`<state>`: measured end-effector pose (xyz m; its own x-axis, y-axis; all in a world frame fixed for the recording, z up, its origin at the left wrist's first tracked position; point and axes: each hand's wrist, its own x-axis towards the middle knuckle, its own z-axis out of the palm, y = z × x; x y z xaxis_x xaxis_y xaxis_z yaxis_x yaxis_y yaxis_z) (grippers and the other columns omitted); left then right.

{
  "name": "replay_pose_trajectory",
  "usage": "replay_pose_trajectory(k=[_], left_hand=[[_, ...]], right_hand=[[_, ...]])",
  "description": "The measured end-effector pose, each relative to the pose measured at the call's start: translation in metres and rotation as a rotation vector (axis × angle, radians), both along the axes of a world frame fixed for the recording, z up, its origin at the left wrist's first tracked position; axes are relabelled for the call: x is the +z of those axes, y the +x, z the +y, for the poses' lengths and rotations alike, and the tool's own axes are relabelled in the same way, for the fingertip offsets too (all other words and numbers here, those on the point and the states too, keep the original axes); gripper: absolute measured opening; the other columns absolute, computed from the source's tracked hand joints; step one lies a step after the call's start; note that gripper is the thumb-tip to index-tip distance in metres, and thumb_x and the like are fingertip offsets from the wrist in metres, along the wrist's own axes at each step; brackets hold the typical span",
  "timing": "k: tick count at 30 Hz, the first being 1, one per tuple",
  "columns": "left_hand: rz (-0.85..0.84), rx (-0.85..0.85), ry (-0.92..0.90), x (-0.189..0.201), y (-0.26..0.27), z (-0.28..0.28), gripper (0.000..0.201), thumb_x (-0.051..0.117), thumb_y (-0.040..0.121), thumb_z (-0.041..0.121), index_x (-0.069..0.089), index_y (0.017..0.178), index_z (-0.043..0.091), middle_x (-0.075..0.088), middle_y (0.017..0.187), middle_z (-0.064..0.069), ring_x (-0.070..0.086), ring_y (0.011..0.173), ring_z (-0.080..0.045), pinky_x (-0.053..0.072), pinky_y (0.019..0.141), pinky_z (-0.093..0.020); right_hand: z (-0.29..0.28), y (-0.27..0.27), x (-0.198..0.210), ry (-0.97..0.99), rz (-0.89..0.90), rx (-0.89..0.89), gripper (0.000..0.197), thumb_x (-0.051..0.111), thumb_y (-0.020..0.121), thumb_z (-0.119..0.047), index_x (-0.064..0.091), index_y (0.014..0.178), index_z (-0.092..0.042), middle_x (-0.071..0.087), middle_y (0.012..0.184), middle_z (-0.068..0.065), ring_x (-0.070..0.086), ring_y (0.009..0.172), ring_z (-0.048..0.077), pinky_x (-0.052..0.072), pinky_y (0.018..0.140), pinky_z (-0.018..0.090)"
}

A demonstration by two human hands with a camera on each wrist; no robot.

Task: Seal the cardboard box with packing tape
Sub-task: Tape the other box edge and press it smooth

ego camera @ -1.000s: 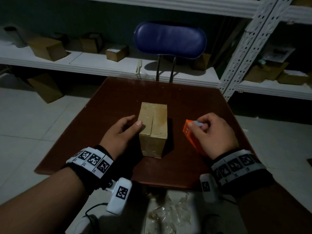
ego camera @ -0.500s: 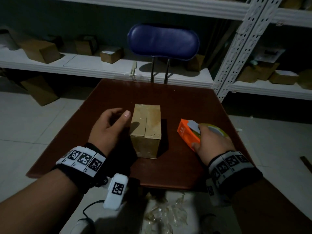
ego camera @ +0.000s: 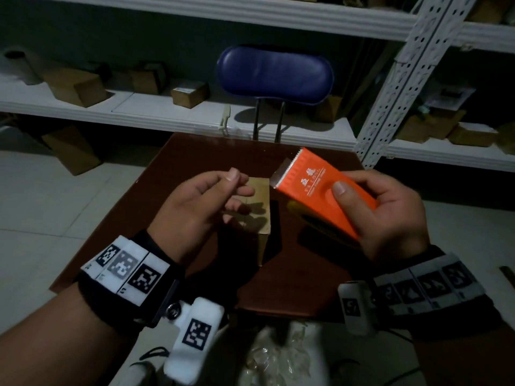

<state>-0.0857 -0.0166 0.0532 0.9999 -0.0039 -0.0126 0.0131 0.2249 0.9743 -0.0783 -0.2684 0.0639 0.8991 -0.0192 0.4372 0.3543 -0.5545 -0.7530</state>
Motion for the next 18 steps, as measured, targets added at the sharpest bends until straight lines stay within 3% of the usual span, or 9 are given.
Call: replay_pose_trajectory(k=[3,5,6,8,10,12,15,18], left_hand=[[0.074,-0.218,-0.058,0.001,-0.003,0.000,0.060,0.049,0.090,0.051,0.066,0.123,0.004,0.068,0.109,-0.019,0.061,0.086,-0.026,0.050,0.067,-0.036],[0.036,-0.302,-0.029,0.001,-0.004,0.001,0.059,0.041,0.096,0.051,0.067,0.125,0.008,0.069,0.118,-0.020,0.061,0.095,-0.032,0.046,0.070,-0.037],[0.023,-0.311,-0.031,0.001,-0.005,0.000,0.055,0.041,0.097,0.049,0.069,0.122,0.009,0.071,0.114,-0.019,0.062,0.093,-0.032,0.044,0.069,-0.037],[-0.002,-0.308,-0.033,0.001,-0.005,0.000,0.045,0.046,0.096,0.042,0.075,0.109,0.011,0.073,0.091,-0.012,0.061,0.076,-0.026,0.041,0.063,-0.035],[-0.013,-0.285,-0.001,0.000,-0.005,0.000,0.031,0.055,0.093,0.037,0.076,0.083,0.016,0.066,0.069,-0.004,0.052,0.060,-0.024,0.038,0.059,-0.034],[-0.023,-0.216,0.046,0.000,-0.006,0.001,0.022,0.068,0.086,0.033,0.071,0.069,0.019,0.064,0.062,-0.002,0.054,0.054,-0.019,0.042,0.056,-0.030],[-0.118,-0.106,0.169,0.001,-0.007,0.004,0.015,0.073,0.077,0.024,0.068,0.073,0.010,0.068,0.061,0.002,0.061,0.053,-0.006,0.047,0.053,-0.016],[-0.209,-0.043,0.349,0.000,-0.007,0.006,0.013,0.069,0.086,0.010,0.066,0.074,0.005,0.066,0.056,0.009,0.057,0.049,0.002,0.043,0.052,-0.010]], right_hand=[[0.007,-0.007,-0.002,0.028,-0.011,0.112,0.020,0.069,0.088,-0.043,0.075,0.104,-0.034,0.075,0.098,-0.018,0.069,0.090,0.000,0.049,0.075,0.010],[0.010,-0.009,-0.004,0.041,-0.026,0.170,0.023,0.069,0.087,-0.038,0.077,0.105,-0.028,0.076,0.099,-0.013,0.071,0.091,0.005,0.052,0.077,0.017],[0.010,-0.008,-0.005,0.048,-0.030,0.196,0.023,0.069,0.087,-0.036,0.077,0.105,-0.026,0.076,0.100,-0.012,0.072,0.091,0.006,0.053,0.078,0.018],[0.012,-0.009,-0.006,0.053,-0.023,0.247,0.025,0.069,0.085,-0.040,0.076,0.105,-0.027,0.076,0.101,-0.013,0.073,0.091,0.005,0.053,0.077,0.017],[0.014,-0.009,-0.007,0.058,-0.033,0.281,0.029,0.067,0.084,-0.044,0.076,0.105,-0.027,0.076,0.102,-0.014,0.073,0.092,0.004,0.053,0.078,0.016],[0.015,-0.010,-0.009,0.057,-0.057,0.304,0.029,0.068,0.084,-0.043,0.077,0.105,-0.026,0.077,0.101,-0.013,0.073,0.092,0.005,0.052,0.078,0.016],[0.015,-0.010,-0.011,0.047,-0.065,0.319,0.028,0.069,0.084,-0.041,0.077,0.106,-0.026,0.076,0.101,-0.015,0.073,0.092,0.004,0.051,0.079,0.014],[0.014,-0.008,-0.013,-0.026,-0.080,0.315,0.030,0.070,0.084,-0.043,0.076,0.108,-0.026,0.075,0.103,-0.019,0.071,0.094,-0.002,0.050,0.081,0.012]])
